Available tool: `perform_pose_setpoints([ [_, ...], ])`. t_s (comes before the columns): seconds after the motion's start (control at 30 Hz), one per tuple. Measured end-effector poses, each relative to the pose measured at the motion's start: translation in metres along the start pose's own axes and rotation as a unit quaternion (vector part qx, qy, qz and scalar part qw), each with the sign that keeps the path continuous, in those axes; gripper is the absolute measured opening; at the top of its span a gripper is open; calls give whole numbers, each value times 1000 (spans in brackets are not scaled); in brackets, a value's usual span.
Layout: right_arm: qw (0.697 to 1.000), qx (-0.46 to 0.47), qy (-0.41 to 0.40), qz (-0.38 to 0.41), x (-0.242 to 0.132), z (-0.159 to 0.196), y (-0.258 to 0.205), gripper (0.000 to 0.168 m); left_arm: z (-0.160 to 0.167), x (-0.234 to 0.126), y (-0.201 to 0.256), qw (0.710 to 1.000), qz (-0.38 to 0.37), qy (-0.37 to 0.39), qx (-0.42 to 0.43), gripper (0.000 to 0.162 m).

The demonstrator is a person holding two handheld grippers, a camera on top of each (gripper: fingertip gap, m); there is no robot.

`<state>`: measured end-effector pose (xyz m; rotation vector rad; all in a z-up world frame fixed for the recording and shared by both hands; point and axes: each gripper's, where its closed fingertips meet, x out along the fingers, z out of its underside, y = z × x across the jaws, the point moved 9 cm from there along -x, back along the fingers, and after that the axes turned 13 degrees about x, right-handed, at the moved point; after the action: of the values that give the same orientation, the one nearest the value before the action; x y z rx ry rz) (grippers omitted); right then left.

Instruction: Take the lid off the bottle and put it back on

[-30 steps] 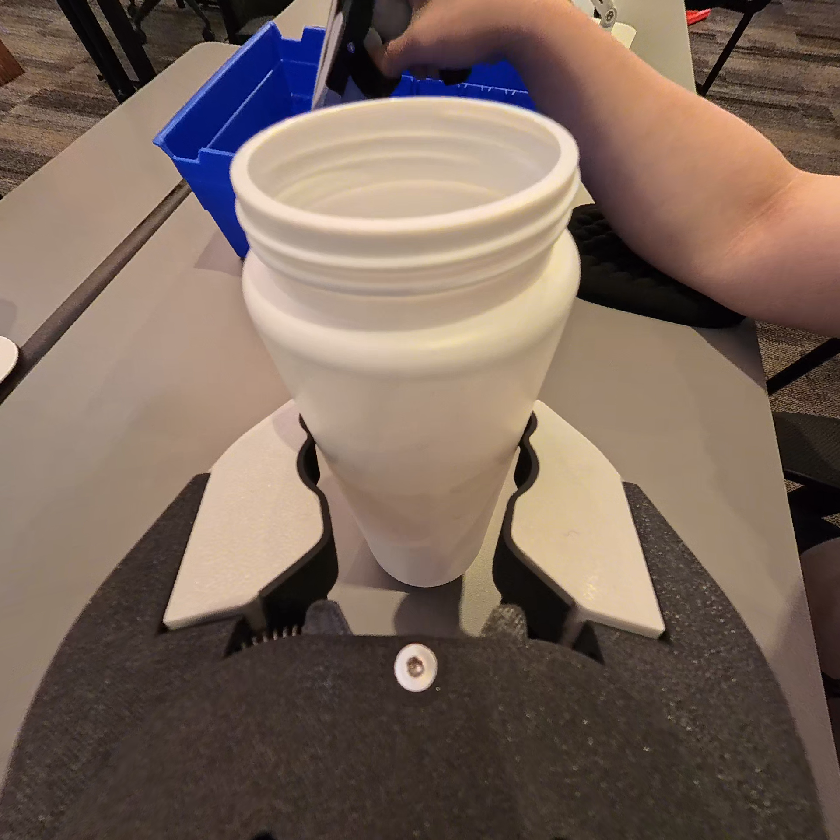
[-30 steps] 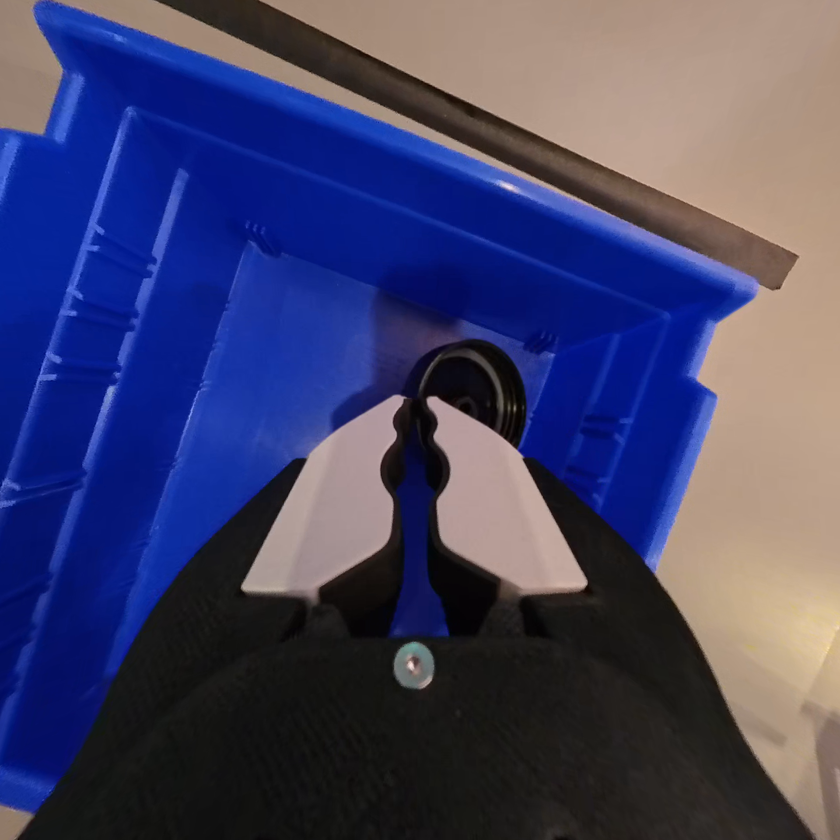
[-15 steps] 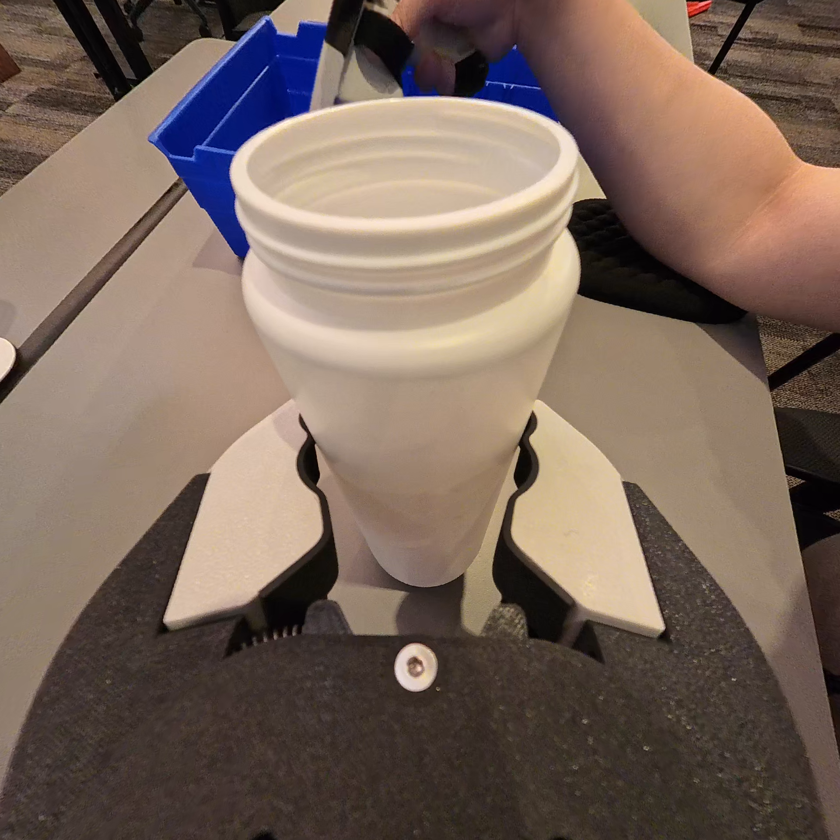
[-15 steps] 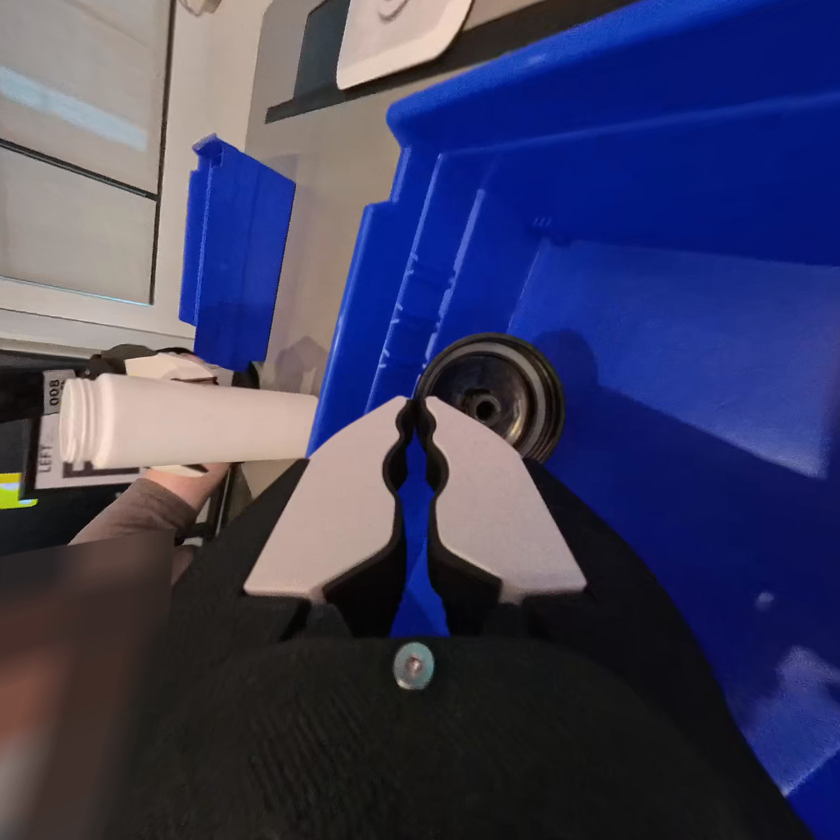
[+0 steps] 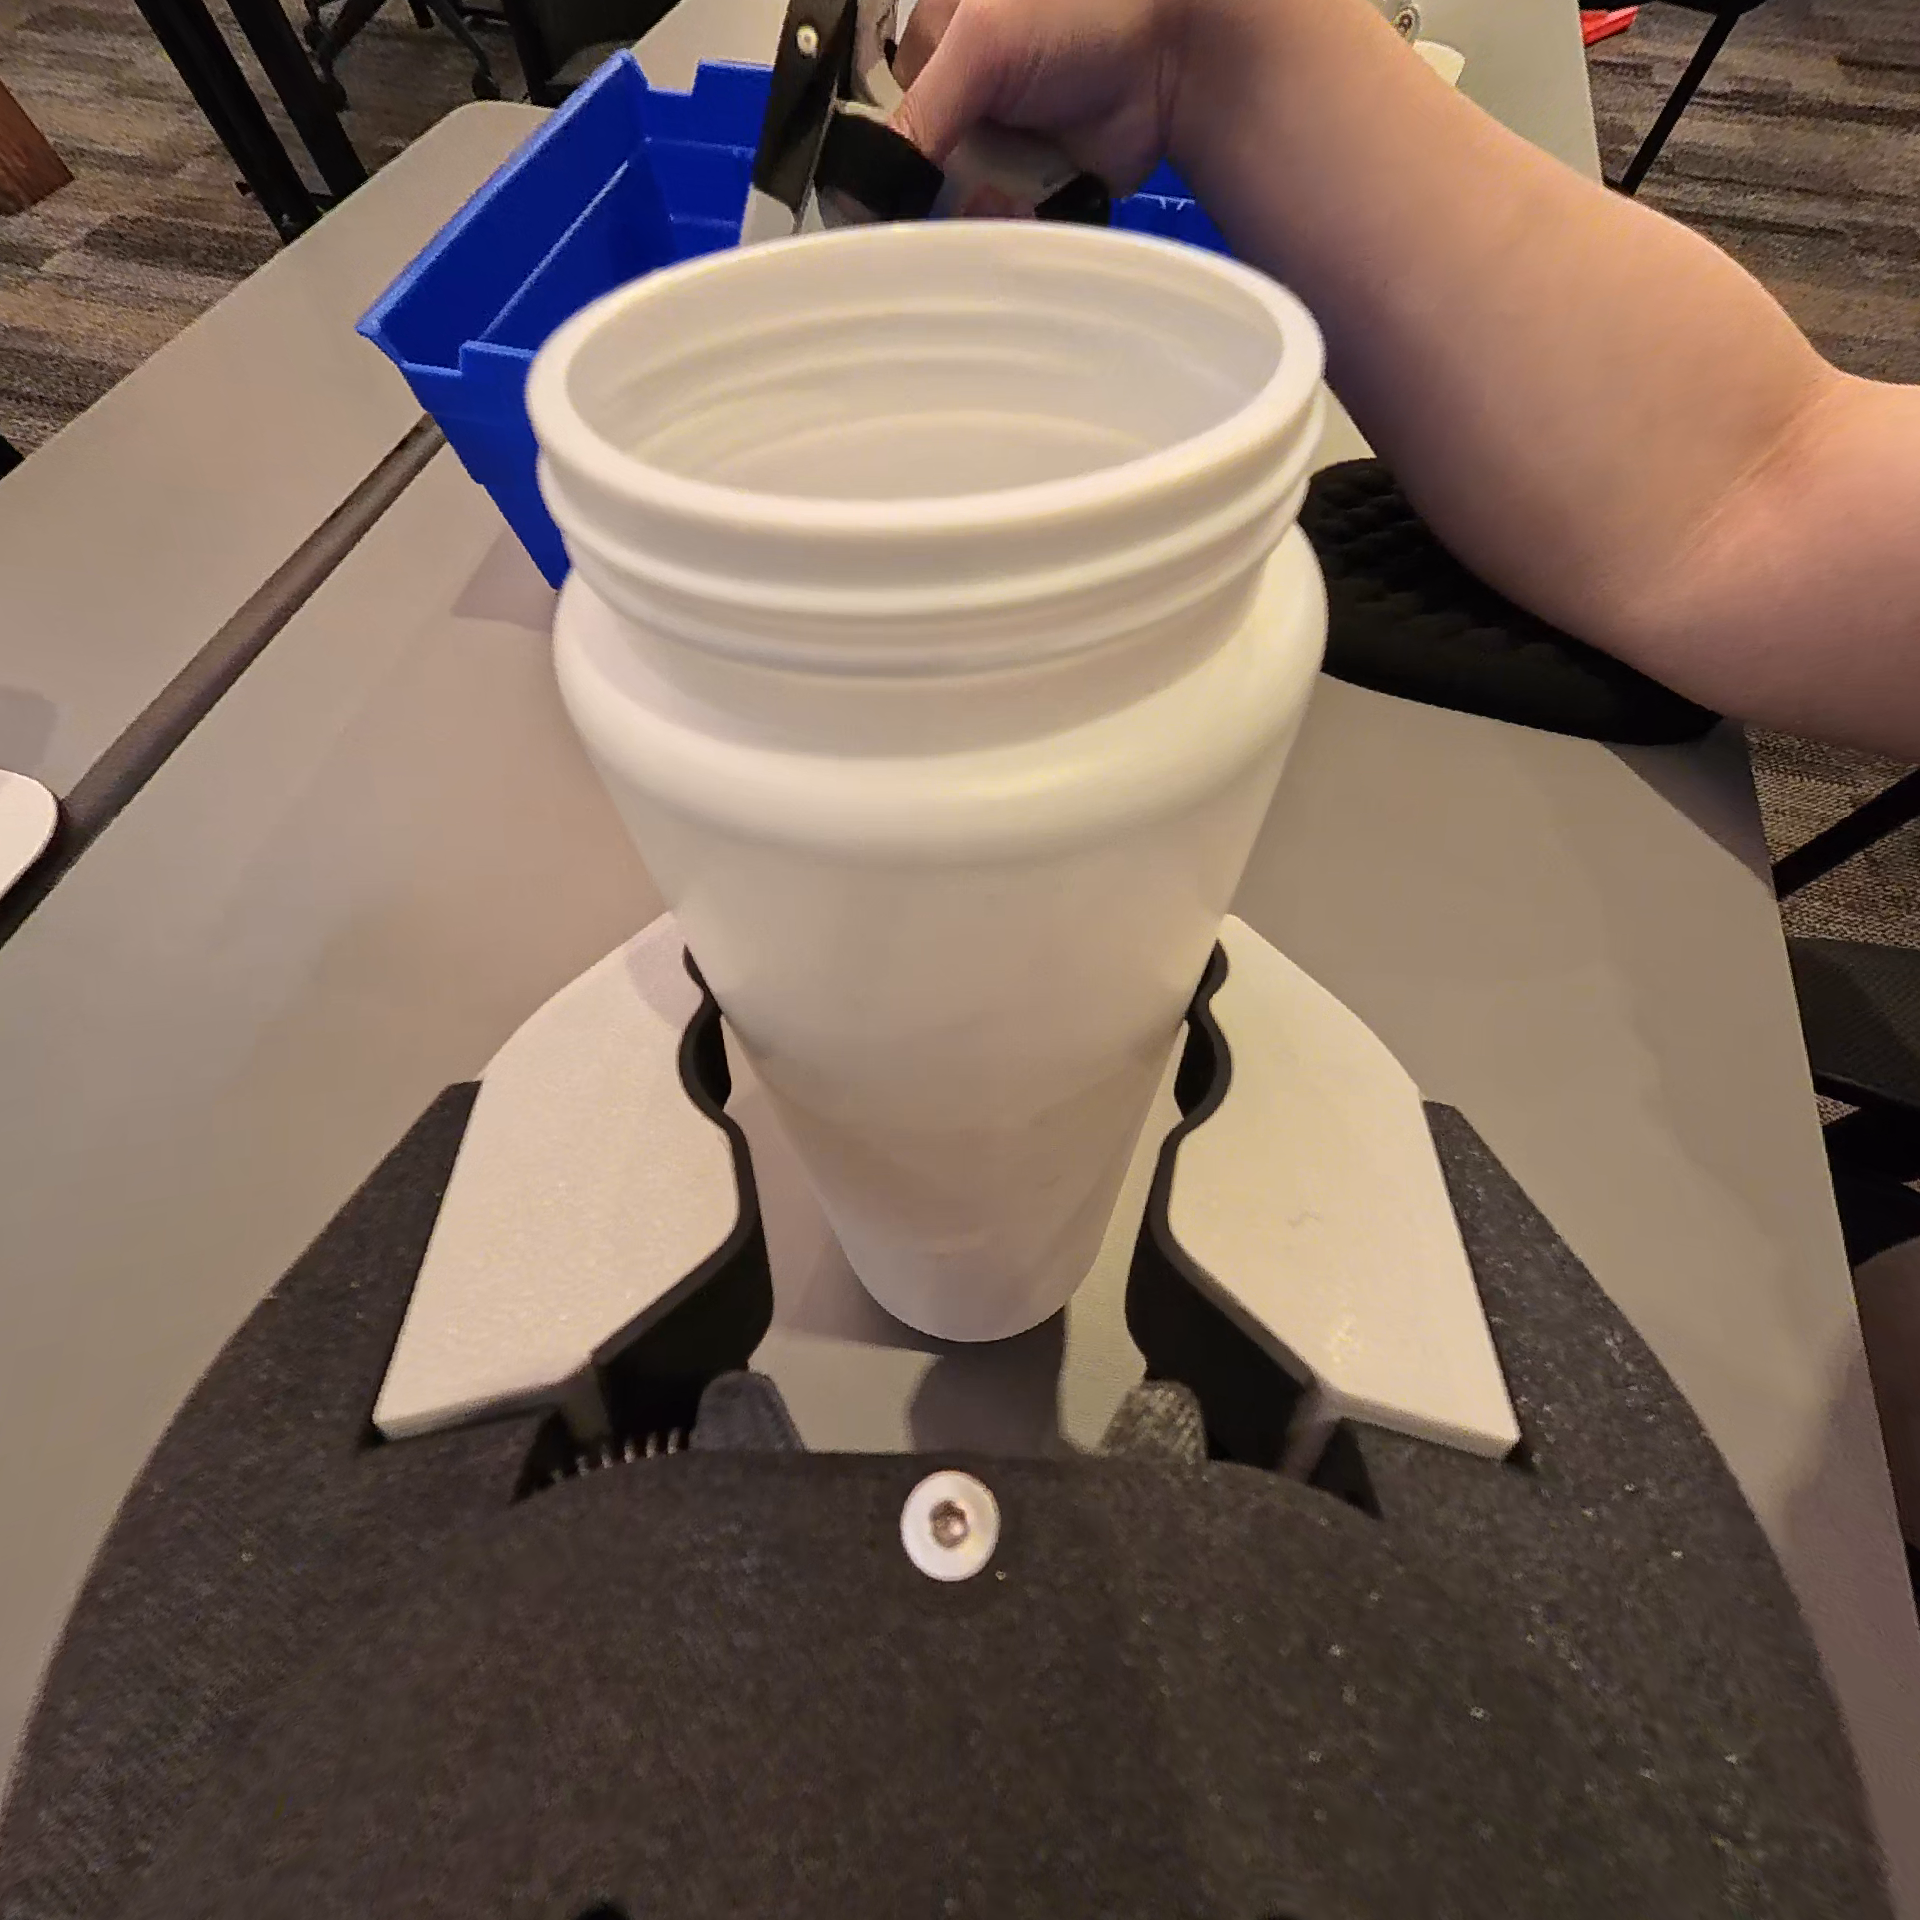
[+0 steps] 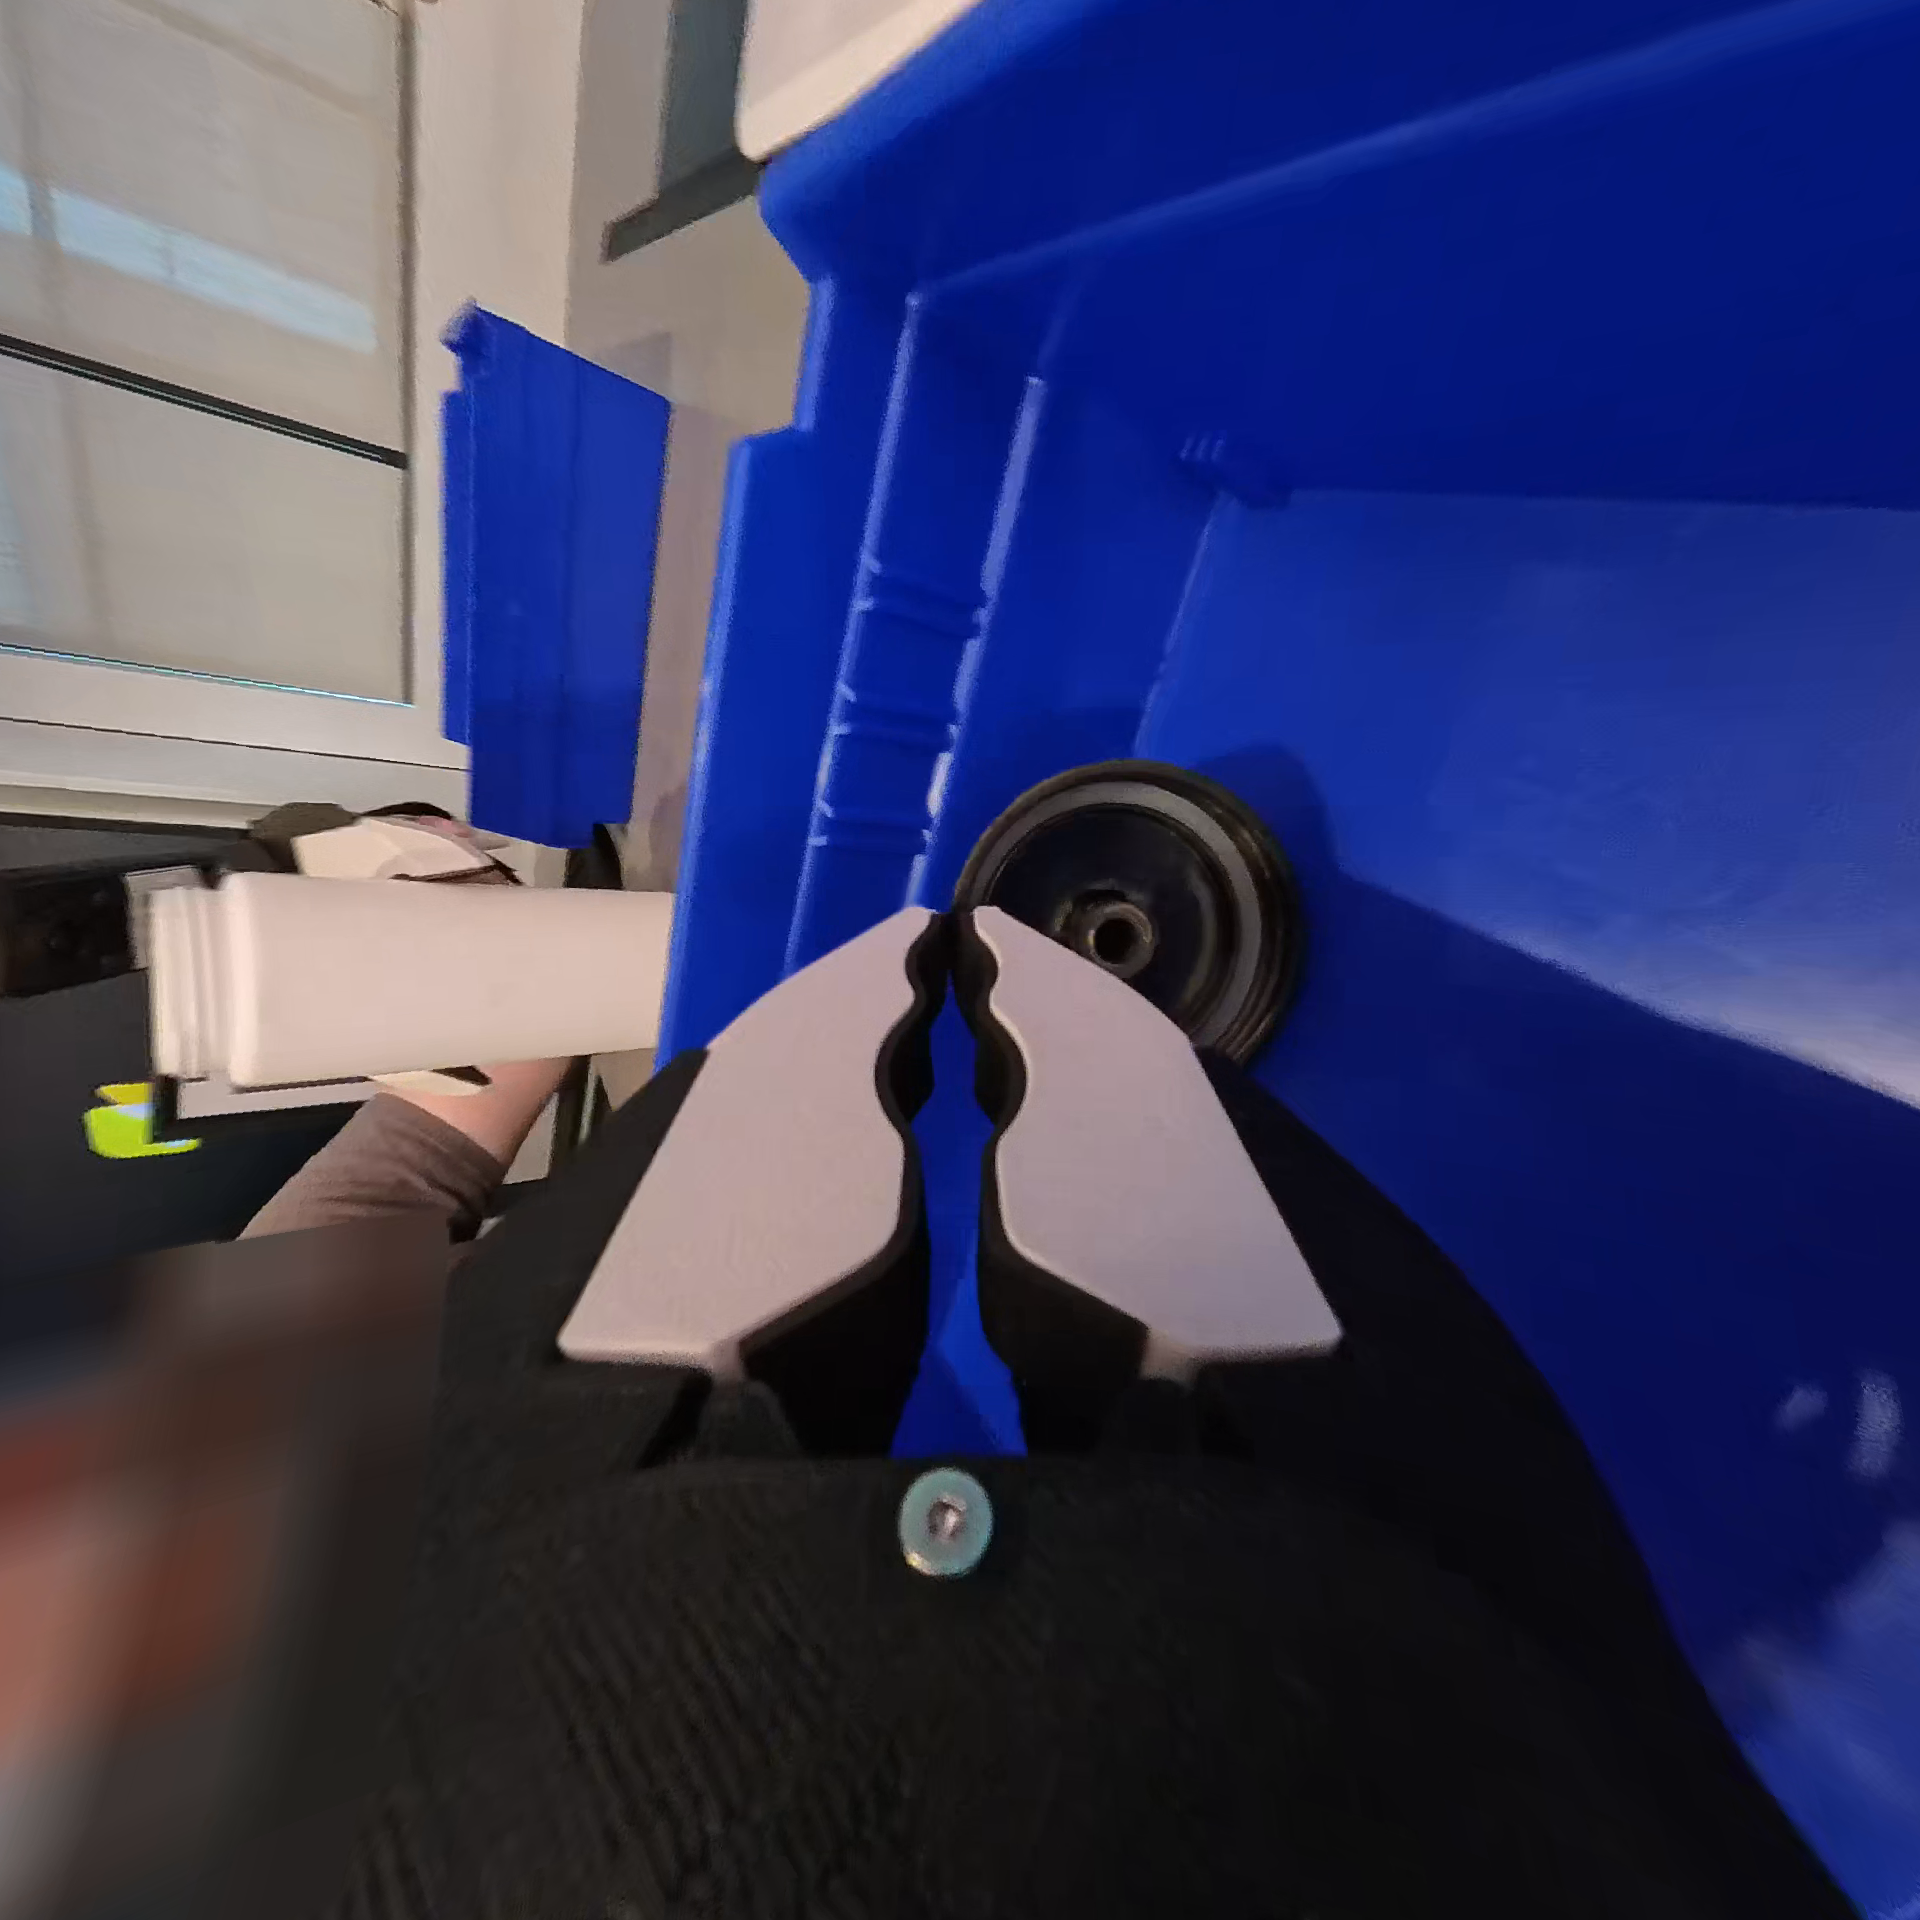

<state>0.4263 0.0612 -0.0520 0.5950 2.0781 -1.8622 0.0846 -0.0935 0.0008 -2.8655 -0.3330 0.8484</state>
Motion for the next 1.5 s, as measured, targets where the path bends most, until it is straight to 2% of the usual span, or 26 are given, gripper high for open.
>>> perform_pose_setpoints([
  [0.23, 999, 22, -22, -37, 8, 0, 6, 4, 2, 1, -2, 1000, -7, 2, 0, 86],
  [0.43, 1000, 12, -2, -24, 5, -2, 4, 4, 5, -2, -10, 1000, -25, 3, -7, 86],
  [0.67, 997, 31, -16, -75, 7, -1, 5, 3, 5, 0, -8, 1000, -21, -2, -4, 86],
  [1.0, 998, 31, 4, -51, 3, -5, 11, 4, 5, 2, -5, 1000, -12, -4, -4, 86],
  [1.37, 999, -5, 51, 2, -7, -12, 11, 5, 4, 3, -3, 1000, -7, -6, 0, 86],
  [1.5, 995, -30, 83, 43, -14, -16, 9, 6, 4, 3, -2, 1000, -6, -6, 1, 86],
])
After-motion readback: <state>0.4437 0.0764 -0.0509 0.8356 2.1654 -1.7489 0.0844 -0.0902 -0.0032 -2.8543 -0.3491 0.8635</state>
